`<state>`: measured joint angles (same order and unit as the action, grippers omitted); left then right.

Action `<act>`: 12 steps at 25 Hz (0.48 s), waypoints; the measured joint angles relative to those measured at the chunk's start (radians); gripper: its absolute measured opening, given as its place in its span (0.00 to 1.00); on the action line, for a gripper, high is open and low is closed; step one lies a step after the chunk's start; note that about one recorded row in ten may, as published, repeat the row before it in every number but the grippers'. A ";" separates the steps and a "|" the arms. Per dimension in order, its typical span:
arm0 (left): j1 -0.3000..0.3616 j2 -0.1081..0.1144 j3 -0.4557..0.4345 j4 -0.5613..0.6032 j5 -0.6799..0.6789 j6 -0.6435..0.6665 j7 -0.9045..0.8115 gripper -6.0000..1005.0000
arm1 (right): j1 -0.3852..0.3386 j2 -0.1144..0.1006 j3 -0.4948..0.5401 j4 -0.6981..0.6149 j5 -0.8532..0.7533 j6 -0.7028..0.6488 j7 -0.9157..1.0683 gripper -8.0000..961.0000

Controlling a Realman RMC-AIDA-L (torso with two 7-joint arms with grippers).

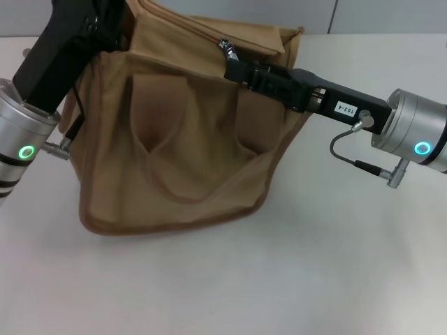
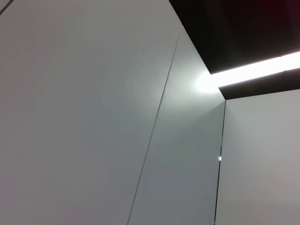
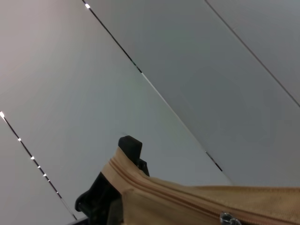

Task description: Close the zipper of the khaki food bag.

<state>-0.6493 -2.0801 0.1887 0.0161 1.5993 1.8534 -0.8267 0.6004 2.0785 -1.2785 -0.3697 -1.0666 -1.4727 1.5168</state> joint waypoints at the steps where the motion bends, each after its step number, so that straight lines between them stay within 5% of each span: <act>1: -0.006 0.000 0.001 -0.001 0.001 0.000 0.000 0.01 | 0.000 0.000 0.000 0.000 0.002 0.002 0.000 0.55; 12: -0.016 0.000 0.004 -0.009 0.005 -0.003 0.011 0.01 | 0.008 0.003 -0.005 -0.006 0.005 -0.020 -0.004 0.55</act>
<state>-0.6654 -2.0800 0.1924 0.0069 1.6044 1.8508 -0.8159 0.6087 2.0816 -1.2837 -0.3757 -1.0617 -1.4925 1.5130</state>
